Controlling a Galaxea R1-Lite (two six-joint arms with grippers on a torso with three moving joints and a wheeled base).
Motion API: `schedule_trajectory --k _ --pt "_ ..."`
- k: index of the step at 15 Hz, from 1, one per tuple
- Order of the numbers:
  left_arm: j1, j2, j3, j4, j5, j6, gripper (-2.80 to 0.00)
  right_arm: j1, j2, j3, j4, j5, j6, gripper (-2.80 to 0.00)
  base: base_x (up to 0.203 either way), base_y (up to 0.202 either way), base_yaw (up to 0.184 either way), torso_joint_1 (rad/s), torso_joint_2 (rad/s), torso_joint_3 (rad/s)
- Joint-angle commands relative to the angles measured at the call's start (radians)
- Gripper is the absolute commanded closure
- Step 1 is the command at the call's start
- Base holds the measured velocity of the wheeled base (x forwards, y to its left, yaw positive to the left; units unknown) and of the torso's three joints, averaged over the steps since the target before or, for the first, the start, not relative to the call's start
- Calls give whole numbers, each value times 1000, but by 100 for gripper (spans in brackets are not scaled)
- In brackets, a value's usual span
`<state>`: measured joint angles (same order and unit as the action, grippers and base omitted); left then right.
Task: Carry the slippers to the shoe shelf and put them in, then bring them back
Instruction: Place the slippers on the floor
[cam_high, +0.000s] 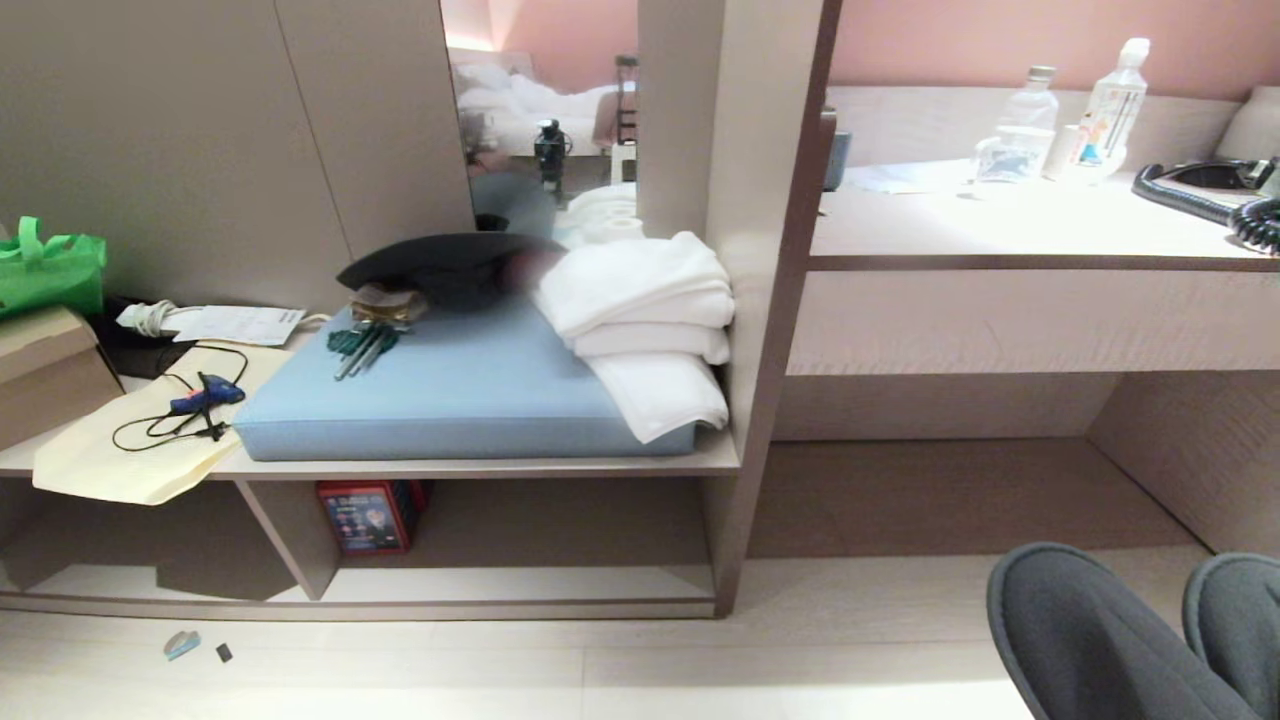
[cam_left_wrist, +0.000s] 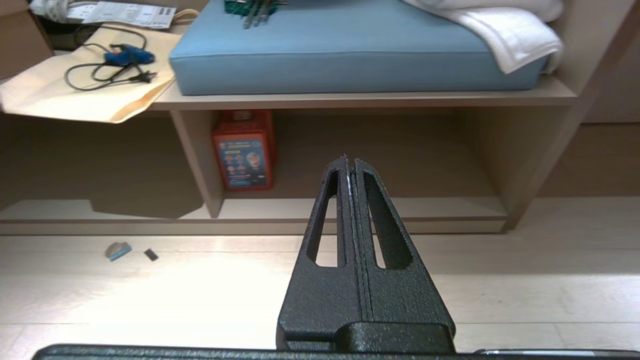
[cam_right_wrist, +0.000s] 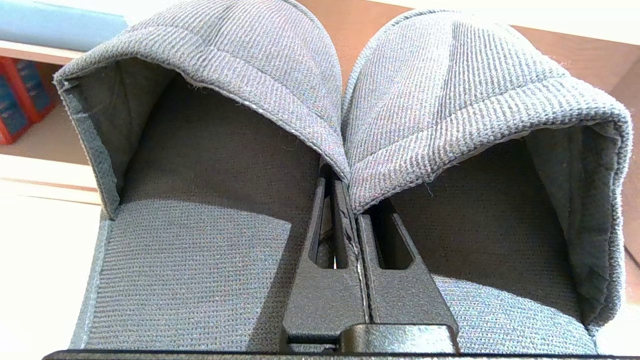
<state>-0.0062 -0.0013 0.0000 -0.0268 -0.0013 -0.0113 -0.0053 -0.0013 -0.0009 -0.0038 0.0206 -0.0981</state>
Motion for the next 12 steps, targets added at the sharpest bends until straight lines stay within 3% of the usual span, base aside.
schedule_trajectory --k 1,4,10,12 --pt "0 1 8 1 1 -3 0 1 1 -1 -1 1 0 0 0 -196 -1 5 -1 2" --pt "0 1 8 1 1 -3 0 1 1 -1 -1 1 0 0 0 -144 0 3 4 4" --pt "0 1 8 -1 1 -3 0 1 1 -1 1 1 0 0 0 0 0 0 0 0" --pt "0 1 8 0 1 -3 0 1 1 -1 1 1 0 0 -9 -4 -142 1 1 5"
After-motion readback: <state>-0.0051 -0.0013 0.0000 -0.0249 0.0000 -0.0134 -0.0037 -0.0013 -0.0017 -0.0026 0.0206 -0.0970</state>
